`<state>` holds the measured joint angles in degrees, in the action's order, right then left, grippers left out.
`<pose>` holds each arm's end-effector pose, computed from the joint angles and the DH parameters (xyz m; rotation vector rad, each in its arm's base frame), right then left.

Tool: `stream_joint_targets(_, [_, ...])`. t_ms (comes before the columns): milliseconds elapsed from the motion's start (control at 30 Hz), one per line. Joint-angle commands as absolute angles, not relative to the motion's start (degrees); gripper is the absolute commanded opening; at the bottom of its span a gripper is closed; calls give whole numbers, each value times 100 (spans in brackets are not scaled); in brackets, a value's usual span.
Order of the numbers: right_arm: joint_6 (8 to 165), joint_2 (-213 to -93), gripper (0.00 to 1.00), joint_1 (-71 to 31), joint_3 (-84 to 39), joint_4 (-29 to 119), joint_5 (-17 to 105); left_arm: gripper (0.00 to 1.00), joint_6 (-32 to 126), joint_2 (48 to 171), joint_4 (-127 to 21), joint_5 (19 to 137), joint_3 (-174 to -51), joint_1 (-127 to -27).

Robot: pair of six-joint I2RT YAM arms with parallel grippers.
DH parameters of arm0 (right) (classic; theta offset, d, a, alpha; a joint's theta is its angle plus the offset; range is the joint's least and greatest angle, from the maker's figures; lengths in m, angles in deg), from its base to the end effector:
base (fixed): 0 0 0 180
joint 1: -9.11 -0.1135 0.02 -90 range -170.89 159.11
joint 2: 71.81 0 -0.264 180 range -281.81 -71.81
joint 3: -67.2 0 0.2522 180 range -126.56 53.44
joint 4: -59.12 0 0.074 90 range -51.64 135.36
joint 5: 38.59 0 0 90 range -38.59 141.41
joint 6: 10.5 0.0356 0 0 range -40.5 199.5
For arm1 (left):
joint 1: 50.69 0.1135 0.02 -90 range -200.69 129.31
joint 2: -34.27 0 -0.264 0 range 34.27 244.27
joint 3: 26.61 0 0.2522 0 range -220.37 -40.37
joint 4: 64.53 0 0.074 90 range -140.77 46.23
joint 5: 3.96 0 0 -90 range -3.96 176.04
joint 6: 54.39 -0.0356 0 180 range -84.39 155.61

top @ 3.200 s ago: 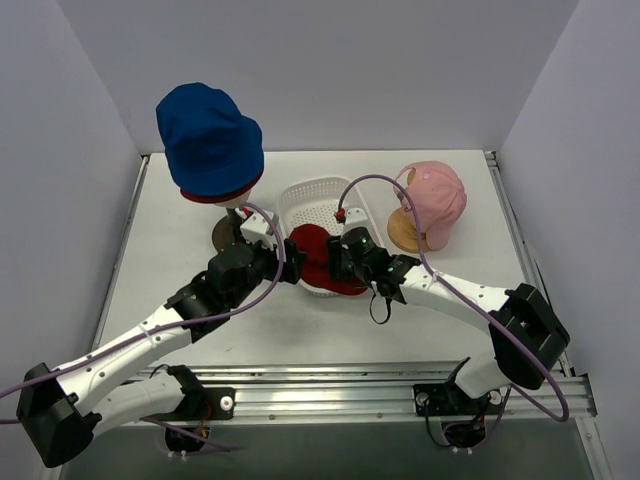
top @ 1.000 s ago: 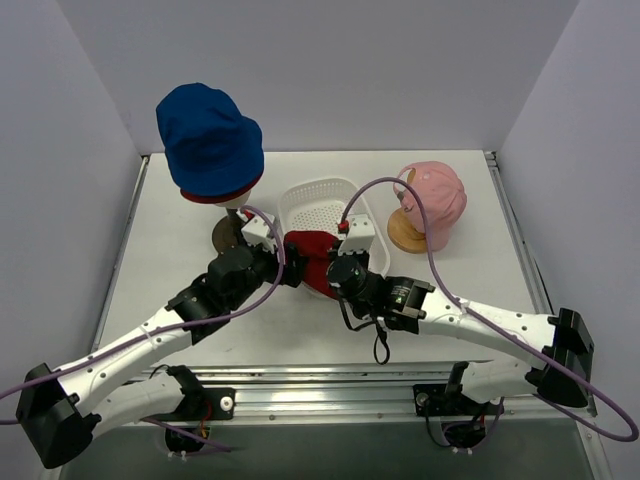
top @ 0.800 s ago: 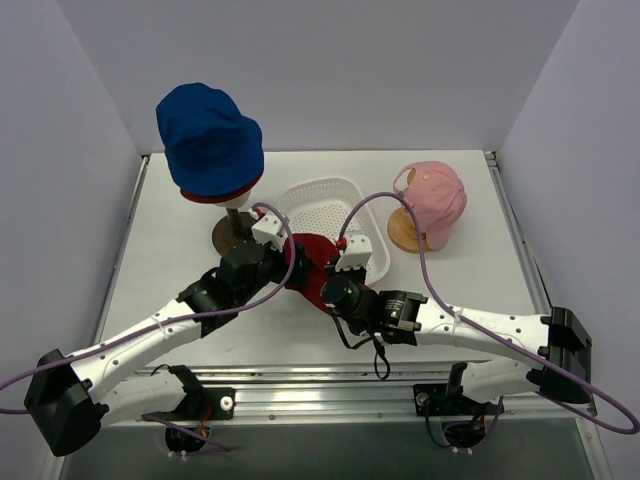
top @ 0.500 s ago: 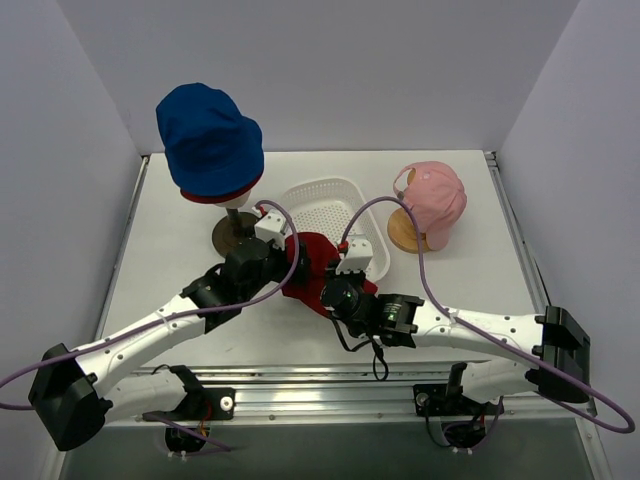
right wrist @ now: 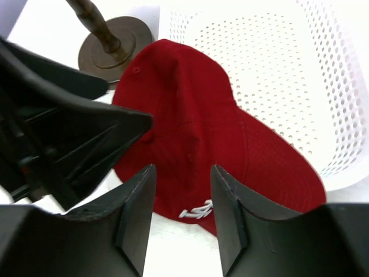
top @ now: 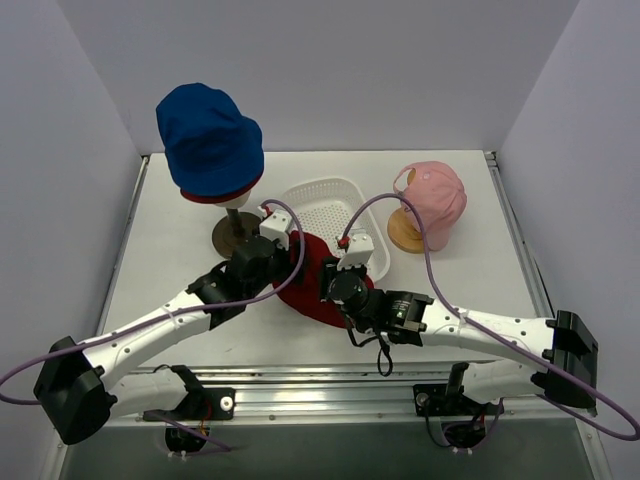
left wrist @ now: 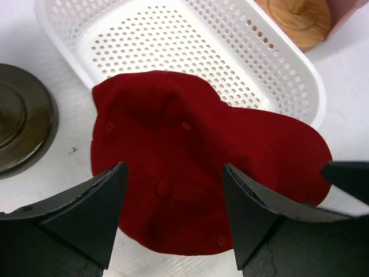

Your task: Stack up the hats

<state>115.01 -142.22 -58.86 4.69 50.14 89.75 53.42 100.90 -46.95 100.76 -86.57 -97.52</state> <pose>0.1251 0.2502 0.2980 -0.0573 1.8494 0.6576 0.1877 -0.1868 0.2820 0.3401 1.9815 -0.4736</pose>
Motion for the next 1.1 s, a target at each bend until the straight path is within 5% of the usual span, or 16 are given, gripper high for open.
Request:
stream_joint_targets(0, [10905,-14203,40,-5533,361,5169,8561,75,5442,9809,-4594,10598,-8863,-9771])
stream_joint_targets(633, [9664,-15794,41,-4714,-606,5389,6713,80,5609,8402,-4866,11575,-8195,-9754])
stream_joint_targets(833, [9743,-15856,25,-4714,-764,5257,7118,81,5600,8410,-4883,11540,-8186,-9763])
stream_joint_targets(967, [9734,-15838,0,-4697,-1036,4985,7250,80,5592,8402,-4892,11531,-8186,-9763])
stream_joint_targets(1067, [9813,-15724,0,-4697,-1160,4810,7311,80,5574,8402,-4901,11513,-8177,-9763])
